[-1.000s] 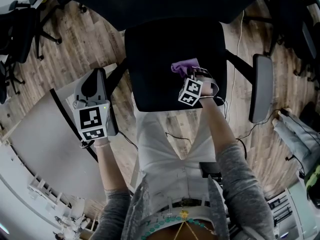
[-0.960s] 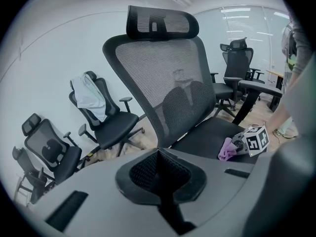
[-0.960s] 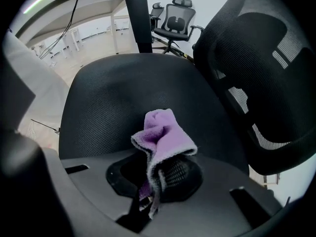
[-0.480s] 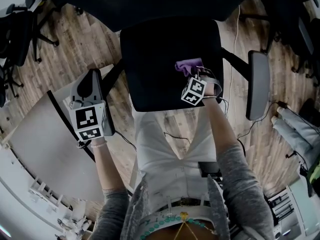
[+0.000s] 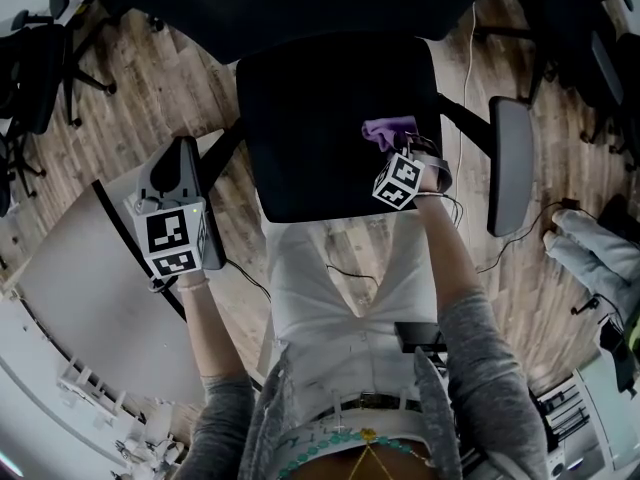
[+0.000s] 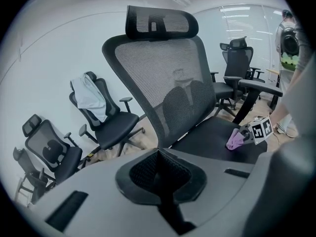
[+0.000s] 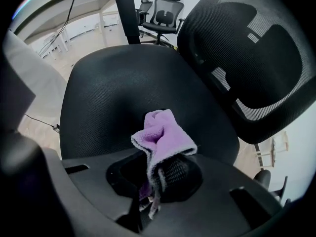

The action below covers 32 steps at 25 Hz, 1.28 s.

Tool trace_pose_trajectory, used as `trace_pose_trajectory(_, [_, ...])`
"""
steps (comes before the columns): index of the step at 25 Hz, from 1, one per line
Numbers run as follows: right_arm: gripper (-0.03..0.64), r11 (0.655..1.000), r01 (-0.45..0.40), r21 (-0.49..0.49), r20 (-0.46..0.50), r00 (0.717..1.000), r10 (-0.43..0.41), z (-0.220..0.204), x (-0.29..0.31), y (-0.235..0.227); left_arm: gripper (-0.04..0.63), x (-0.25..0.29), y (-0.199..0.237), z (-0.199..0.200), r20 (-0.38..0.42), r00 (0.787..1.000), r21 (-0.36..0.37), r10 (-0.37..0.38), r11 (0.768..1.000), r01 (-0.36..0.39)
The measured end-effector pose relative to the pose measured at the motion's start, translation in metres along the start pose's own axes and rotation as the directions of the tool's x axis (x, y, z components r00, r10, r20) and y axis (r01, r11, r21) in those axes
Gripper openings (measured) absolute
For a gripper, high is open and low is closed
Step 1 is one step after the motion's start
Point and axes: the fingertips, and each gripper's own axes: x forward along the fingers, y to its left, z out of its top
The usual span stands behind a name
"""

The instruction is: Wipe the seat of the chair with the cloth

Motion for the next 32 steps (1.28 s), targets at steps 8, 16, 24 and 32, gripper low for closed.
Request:
trace_pose_trajectory(8, [0.048,0.997,0.021,0.071,-0.022,1.0,-0.02,-0.021,-0.011,-0.009,-0.003,-0.002,0.002,0.0,-0.002,1.0,0.033,0.027,0.999,-0.027])
trace_pose_trajectory(16, [0.048,0.993,0.055,0.106,-0.051,0.997,-0.049,-0.046,-0.018,-0.017,-0.003,-0.001,0.0,-0.001,-0.003,1.0,0.007,0.008,1.0,-0.008])
trace_pose_trajectory(24, [0.048,0.992,0.038,0.123,-0.05,0.998,-0.032,-0.052,-0.015,-0.02,-0.003,0.001,-0.002,0.001,0.0,1.0,0.017,0.015,1.0,-0.015])
trace_pose_trajectory(32, [0.048,0.989,0.057,0.138,-0.05,0.997,-0.05,-0.055,-0.015,-0.021,-0.003,0.001,-0.004,0.002,0.002,1.0,0.014,0.009,1.0,-0.009])
